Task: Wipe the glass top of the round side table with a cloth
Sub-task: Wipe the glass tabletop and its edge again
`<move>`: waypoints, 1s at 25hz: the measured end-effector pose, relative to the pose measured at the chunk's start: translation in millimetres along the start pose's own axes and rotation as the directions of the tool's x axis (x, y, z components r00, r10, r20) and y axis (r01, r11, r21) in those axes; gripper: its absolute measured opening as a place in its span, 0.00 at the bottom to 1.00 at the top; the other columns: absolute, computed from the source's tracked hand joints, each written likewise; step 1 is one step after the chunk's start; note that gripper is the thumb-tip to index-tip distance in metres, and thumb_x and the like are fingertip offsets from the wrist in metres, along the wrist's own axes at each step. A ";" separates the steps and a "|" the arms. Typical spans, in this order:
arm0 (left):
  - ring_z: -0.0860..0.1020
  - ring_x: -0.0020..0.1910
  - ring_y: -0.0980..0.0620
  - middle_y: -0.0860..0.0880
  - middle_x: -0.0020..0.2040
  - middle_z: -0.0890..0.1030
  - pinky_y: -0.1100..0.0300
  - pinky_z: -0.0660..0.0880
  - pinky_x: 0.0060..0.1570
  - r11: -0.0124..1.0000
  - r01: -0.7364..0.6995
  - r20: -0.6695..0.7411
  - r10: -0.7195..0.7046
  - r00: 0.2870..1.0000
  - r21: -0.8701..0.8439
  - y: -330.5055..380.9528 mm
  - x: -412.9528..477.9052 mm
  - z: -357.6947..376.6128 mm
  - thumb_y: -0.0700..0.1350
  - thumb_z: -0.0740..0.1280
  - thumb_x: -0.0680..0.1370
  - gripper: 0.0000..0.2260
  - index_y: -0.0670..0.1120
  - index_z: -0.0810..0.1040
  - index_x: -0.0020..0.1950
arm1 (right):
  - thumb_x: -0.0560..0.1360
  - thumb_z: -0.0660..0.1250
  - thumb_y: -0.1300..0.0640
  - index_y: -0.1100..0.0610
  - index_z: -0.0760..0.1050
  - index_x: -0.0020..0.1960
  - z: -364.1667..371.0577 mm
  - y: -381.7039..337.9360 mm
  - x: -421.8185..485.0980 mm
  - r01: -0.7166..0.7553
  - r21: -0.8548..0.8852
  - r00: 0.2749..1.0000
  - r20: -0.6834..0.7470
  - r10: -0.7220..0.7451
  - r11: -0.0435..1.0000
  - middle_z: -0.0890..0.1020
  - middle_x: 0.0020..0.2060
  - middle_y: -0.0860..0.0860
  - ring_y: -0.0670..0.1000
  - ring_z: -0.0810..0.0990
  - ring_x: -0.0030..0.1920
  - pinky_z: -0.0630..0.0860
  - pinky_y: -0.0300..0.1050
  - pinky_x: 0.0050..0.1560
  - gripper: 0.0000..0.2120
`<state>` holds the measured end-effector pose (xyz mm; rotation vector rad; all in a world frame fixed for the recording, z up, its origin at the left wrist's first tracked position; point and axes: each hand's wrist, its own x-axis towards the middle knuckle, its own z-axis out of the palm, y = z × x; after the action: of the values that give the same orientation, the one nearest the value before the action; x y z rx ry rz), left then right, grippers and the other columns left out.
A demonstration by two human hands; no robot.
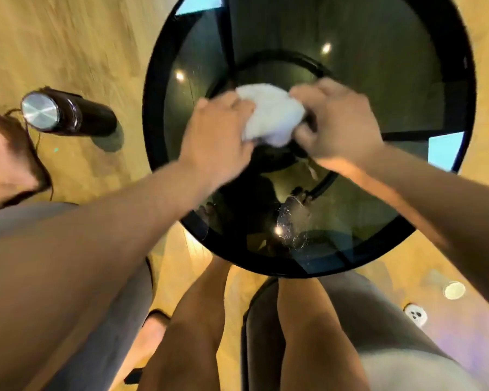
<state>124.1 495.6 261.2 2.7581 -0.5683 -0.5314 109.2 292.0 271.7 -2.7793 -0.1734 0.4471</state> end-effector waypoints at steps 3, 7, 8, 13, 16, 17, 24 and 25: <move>0.78 0.43 0.43 0.46 0.47 0.78 0.52 0.68 0.47 0.990 -0.118 0.224 0.132 0.966 -0.075 31.3 -123.6 28.7 0.43 0.73 0.65 0.18 0.45 0.78 0.54 | 0.67 0.67 0.53 0.51 0.72 0.61 27.1 -22.0 -136.5 0.132 0.033 0.967 0.214 -0.136 0.991 0.78 0.46 0.53 0.56 0.79 0.41 0.77 0.44 0.34 0.22; 0.78 0.39 0.46 0.49 0.44 0.79 0.53 0.63 0.45 0.961 -0.268 0.341 0.275 0.899 -0.068 41.0 -152.1 43.9 0.43 0.75 0.62 0.18 0.47 0.80 0.51 | 0.59 0.78 0.58 0.56 0.76 0.58 40.1 -18.6 -191.6 0.146 0.054 0.937 0.313 -0.155 0.988 0.79 0.43 0.55 0.55 0.80 0.39 0.78 0.45 0.36 0.28; 0.78 0.40 0.45 0.48 0.45 0.80 0.52 0.64 0.46 0.964 -0.265 0.284 0.263 0.922 -0.031 35.7 -136.6 37.6 0.43 0.73 0.63 0.17 0.47 0.80 0.52 | 0.59 0.77 0.61 0.58 0.77 0.56 38.9 -13.0 -172.5 0.164 0.041 0.950 0.263 -0.169 0.986 0.79 0.43 0.57 0.58 0.79 0.39 0.78 0.46 0.36 0.26; 0.75 0.50 0.38 0.42 0.51 0.78 0.46 0.68 0.51 0.969 -0.133 0.008 0.134 0.991 0.210 38.0 21.0 -14.3 0.42 0.67 0.69 0.15 0.44 0.78 0.56 | 0.68 0.71 0.56 0.57 0.78 0.54 -23.4 42.7 -9.2 0.141 -0.016 0.986 0.089 -0.139 0.990 0.78 0.46 0.61 0.64 0.77 0.48 0.74 0.53 0.45 0.15; 0.76 0.55 0.38 0.40 0.57 0.77 0.46 0.72 0.54 0.972 0.002 -0.081 0.018 0.997 0.235 39.8 118.8 -33.2 0.47 0.64 0.77 0.15 0.45 0.75 0.63 | 0.72 0.65 0.52 0.56 0.76 0.56 -50.5 78.6 67.4 0.029 -0.118 0.996 -0.078 -0.039 0.993 0.78 0.50 0.62 0.64 0.77 0.51 0.72 0.50 0.43 0.14; 0.76 0.55 0.42 0.43 0.59 0.77 0.52 0.75 0.51 0.993 0.082 -0.045 -0.079 0.996 0.089 38.2 141.1 -34.1 0.48 0.62 0.80 0.14 0.46 0.74 0.65 | 0.76 0.63 0.52 0.56 0.75 0.59 -51.1 89.3 85.4 -0.050 -0.011 0.999 -0.021 0.050 0.999 0.78 0.53 0.61 0.62 0.77 0.54 0.71 0.46 0.43 0.14; 0.77 0.56 0.44 0.44 0.58 0.78 0.58 0.74 0.48 0.989 0.139 -0.016 -0.138 0.990 0.059 63.8 151.0 -37.5 0.51 0.65 0.78 0.18 0.45 0.73 0.66 | 0.79 0.61 0.53 0.55 0.71 0.64 -57.3 86.6 88.9 -0.329 0.105 0.943 -0.011 0.332 0.939 0.74 0.46 0.53 0.54 0.76 0.48 0.67 0.41 0.41 0.15; 0.76 0.57 0.41 0.41 0.58 0.78 0.52 0.74 0.50 0.985 0.057 -0.044 -0.051 0.998 0.165 73.3 135.2 -36.2 0.50 0.67 0.76 0.18 0.43 0.74 0.63 | 0.75 0.63 0.54 0.54 0.73 0.61 -57.4 84.4 70.7 -0.222 0.034 0.967 -0.121 0.225 0.974 0.76 0.47 0.54 0.57 0.77 0.48 0.66 0.44 0.40 0.14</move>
<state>230.6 380.2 278.1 2.9422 -0.5532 -0.4592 200.3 207.7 275.4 -2.8070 0.1746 0.3253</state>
